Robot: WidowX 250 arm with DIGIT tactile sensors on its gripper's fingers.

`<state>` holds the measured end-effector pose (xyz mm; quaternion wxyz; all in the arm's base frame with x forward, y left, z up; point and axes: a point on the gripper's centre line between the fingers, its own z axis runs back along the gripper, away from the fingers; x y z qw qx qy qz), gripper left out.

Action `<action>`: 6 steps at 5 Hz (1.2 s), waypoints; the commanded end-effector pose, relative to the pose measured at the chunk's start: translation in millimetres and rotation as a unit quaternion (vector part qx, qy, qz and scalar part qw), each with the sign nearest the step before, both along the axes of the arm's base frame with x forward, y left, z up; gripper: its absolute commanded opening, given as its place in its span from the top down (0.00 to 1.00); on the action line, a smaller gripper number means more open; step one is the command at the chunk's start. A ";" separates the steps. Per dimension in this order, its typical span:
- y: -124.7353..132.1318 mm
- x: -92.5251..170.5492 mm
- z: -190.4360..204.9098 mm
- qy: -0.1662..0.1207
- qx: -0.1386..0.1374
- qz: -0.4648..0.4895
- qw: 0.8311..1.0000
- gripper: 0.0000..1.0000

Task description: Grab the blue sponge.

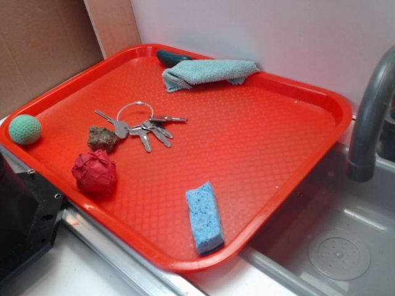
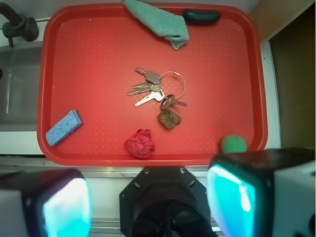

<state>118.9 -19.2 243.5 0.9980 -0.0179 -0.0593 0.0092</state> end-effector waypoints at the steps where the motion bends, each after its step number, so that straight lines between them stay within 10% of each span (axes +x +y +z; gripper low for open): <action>1: 0.0 0.0 0.0 0.000 0.000 0.000 1.000 0.00; 2: -50.0 13.2 -26.8 -0.016 -0.040 0.105 0.994 0.00; 5: -50.0 13.2 -26.8 -0.016 -0.040 0.105 0.994 0.00; 6: -84.5 35.3 -77.1 0.038 -0.072 0.175 0.981 0.00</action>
